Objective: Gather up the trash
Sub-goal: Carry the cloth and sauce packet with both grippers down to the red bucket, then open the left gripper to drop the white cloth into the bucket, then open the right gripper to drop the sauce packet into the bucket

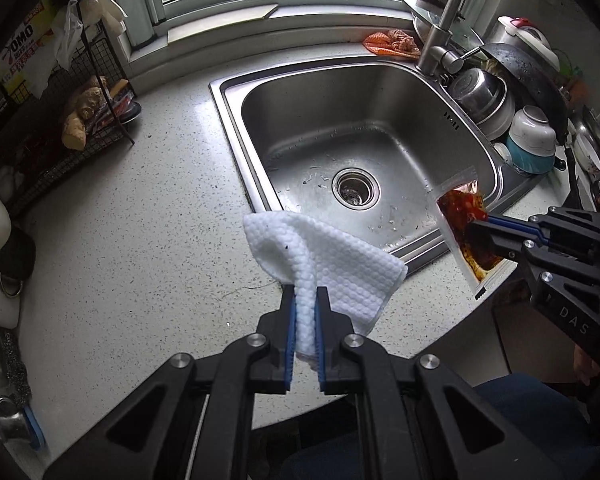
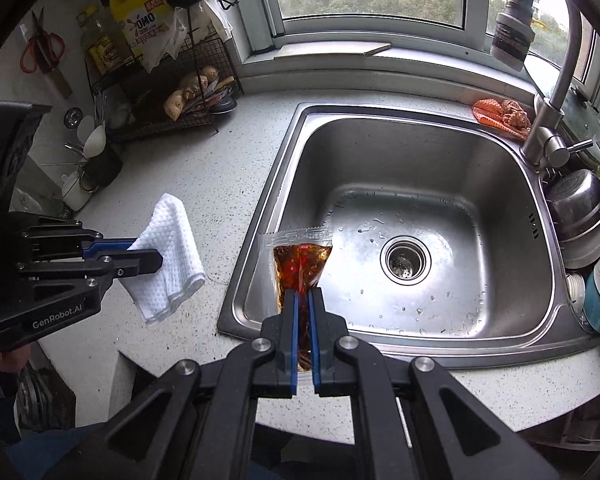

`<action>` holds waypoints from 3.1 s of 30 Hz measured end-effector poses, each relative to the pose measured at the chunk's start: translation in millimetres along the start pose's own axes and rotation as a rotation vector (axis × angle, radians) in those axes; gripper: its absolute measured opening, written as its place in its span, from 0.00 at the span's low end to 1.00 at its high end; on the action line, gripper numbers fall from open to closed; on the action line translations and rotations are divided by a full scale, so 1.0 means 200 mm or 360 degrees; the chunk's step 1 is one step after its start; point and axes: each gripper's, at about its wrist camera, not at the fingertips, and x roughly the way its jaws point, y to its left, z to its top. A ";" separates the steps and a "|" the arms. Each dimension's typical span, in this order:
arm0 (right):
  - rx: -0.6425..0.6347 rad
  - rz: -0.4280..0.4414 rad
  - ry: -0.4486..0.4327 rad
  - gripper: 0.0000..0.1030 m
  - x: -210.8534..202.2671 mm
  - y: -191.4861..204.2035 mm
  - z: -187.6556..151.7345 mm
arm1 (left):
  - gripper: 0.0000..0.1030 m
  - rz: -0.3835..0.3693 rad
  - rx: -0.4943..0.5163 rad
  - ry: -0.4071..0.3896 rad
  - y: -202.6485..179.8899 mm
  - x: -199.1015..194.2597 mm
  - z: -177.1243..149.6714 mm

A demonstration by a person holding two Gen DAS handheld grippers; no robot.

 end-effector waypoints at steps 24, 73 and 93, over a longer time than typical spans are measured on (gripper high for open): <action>-0.0099 0.0118 0.0094 0.04 -0.42 -0.27 -0.89 | 0.07 0.0079 -0.0138 0.0073 -0.89 -0.08 -0.67; 0.0101 0.0097 0.0512 0.04 1.48 -0.72 -1.75 | 0.36 -0.0019 -0.0395 0.0424 -0.83 2.18 -1.33; 0.0032 0.0149 0.0573 0.04 1.56 -0.60 -1.79 | 1.00 0.0067 -0.0363 0.0350 -0.74 2.03 -1.40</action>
